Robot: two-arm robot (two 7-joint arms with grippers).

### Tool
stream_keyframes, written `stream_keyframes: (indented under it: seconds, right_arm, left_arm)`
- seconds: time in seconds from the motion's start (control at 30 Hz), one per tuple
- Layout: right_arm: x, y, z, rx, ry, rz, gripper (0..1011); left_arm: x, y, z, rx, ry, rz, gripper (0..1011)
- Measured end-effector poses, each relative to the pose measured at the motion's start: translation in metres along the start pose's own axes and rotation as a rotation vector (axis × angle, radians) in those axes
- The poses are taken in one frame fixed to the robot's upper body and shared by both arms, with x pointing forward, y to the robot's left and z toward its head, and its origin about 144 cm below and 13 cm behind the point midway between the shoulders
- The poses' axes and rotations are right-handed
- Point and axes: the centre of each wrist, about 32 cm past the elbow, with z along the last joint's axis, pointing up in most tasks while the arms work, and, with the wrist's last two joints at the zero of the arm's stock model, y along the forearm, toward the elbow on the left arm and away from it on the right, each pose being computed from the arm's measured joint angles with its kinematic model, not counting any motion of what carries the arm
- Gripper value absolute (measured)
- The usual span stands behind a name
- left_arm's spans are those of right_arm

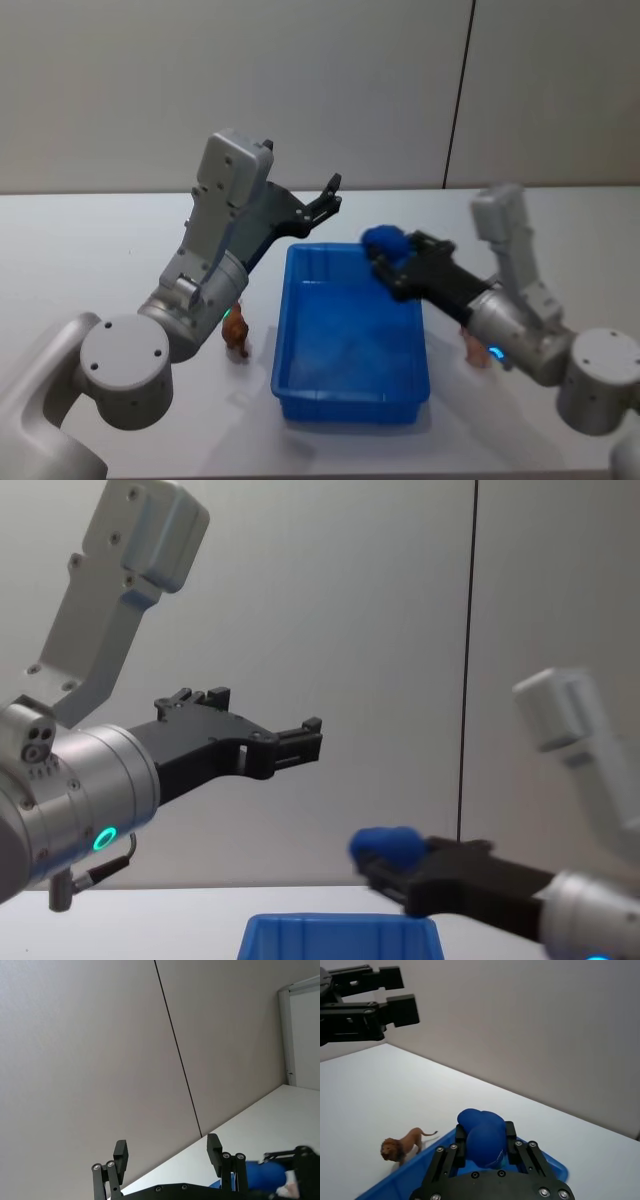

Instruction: Pick up the two dolls from the table and place them into the box.

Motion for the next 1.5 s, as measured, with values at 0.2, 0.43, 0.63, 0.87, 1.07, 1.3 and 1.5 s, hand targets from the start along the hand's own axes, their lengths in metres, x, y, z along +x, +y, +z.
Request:
stream_keyframes:
  seconds: [0.2, 0.43, 0.63, 0.87, 1.07, 1.3, 1.5]
  right_arm:
    - [-0.002, 0.021, -0.004, -0.023, 0.015, 0.046, 565]
    - [-0.007, 0.038, -0.006, -0.052, 0.023, 0.051, 799]
    - [-0.010, 0.039, -0.005, -0.073, 0.027, 0.007, 969]
    - [-0.017, 0.030, -0.003, -0.093, 0.030, -0.067, 1004]
    - [-0.023, 0.016, -0.001, -0.116, 0.033, -0.152, 1004]
    - [-0.031, -0.004, 0.000, -0.147, 0.041, -0.251, 1004]
    - [-0.036, -0.017, -0.001, -0.181, 0.053, -0.334, 1004]
  left_arm:
    - [0.000, 0.000, 0.000, 0.000, 0.000, 0.000, 1001]
    - [0.000, 0.000, 0.000, 0.000, 0.000, 0.000, 1001]
    - [0.000, 0.000, 0.000, 0.000, 0.000, 0.000, 1001]
    - [0.000, 0.000, 0.000, 0.000, 0.000, 0.000, 1001]
    - [0.000, 0.000, 0.000, 0.000, 0.000, 0.000, 1001]
    - [0.000, 0.000, 0.000, 0.000, 0.000, 0.000, 1001]
    - [0.000, 0.000, 0.000, 0.000, 0.000, 0.000, 1001]
